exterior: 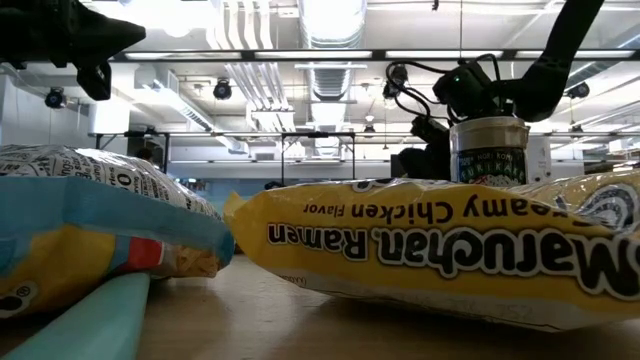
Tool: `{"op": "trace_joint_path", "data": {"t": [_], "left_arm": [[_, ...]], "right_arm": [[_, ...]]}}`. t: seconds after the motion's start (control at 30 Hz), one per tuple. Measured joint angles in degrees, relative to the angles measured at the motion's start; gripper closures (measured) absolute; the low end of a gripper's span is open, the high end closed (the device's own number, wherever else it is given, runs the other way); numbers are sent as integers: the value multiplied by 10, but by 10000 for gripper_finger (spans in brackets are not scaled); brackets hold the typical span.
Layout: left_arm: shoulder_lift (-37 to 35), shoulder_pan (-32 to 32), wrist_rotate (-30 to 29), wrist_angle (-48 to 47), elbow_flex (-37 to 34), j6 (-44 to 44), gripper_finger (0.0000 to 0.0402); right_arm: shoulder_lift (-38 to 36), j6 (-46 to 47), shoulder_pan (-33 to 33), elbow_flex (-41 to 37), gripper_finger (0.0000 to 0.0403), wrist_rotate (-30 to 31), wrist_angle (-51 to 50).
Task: Pick & Place Food Item
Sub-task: Put the top yellow noodle pack into the yellow bin, then put the gold seasoning bottle into the blue bin
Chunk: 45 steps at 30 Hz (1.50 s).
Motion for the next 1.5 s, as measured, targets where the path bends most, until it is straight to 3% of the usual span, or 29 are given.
{"op": "trace_joint_path", "data": {"t": [0.27, 0.47, 0.67, 1.03, 1.3, 1.5], "left_arm": [[0, 0, 0, 0, 0, 0, 399], [0, 0, 0, 0, 0, 0, 399], [0, 0, 0, 0, 0, -1, 399], [0, 0, 0, 1, 1, -4, 399], [0, 0, 0, 1, 1, -9, 399], [0, 0, 0, 3, 1, -17, 399]], "right_arm": [[-1, 43, 0, 0, 207, 0, -1], [-36, 72, 0, 18, 150, 1, -101], [-119, 82, 13, 56, 140, -7, -268], [-253, 140, 111, 128, 139, -177, -498], [-284, 163, 259, 145, 139, -170, -536], [-255, 211, 394, 155, 139, -77, -538]]}}
